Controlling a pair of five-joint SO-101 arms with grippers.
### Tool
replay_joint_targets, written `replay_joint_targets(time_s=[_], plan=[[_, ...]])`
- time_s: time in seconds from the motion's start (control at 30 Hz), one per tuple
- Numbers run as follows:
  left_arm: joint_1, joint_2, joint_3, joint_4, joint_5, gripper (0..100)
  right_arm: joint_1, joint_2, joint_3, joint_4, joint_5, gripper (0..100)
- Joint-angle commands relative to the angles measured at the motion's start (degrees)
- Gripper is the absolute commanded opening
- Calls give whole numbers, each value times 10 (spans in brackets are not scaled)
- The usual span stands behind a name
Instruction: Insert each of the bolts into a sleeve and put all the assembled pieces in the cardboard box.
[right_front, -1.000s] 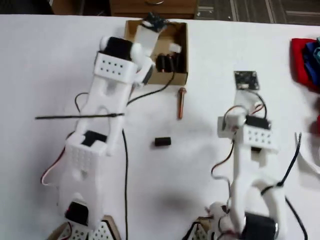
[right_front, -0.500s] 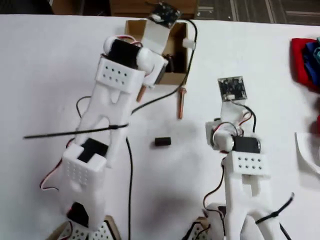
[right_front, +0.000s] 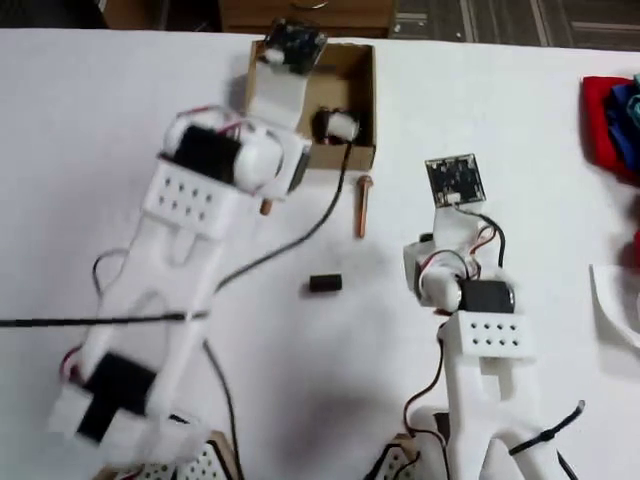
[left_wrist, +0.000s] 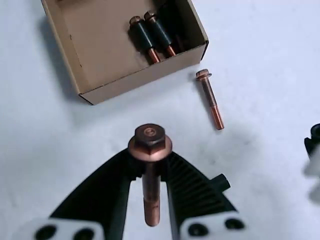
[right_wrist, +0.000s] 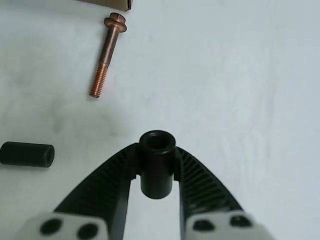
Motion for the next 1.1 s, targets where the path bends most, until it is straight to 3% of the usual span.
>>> replay_joint_targets(time_s=[0.0,0.1,0.27,0.43,0.63,0.73,0.9,1.07], plan=[[-7,-121,180,-185,0,26,-20,-24,14,-59,1,24],[3,-179,262,-298,-1,27,-70,-24,39,-82,0,24],[27,-240,384,-406,-2,25,-158,-24,84,-156,0,22],[25,-285,472,-515,4,25,-198,-25,178,-317,0,22],[24,-329,541,-635,142,25,-200,-77,319,-582,0,22],[28,-331,551,-659,174,25,-200,-138,379,-668,0,22],[30,-331,537,-659,189,25,-196,-222,382,-627,-4,22],[68,-331,533,-658,184,25,-196,-291,386,-573,-118,22]])
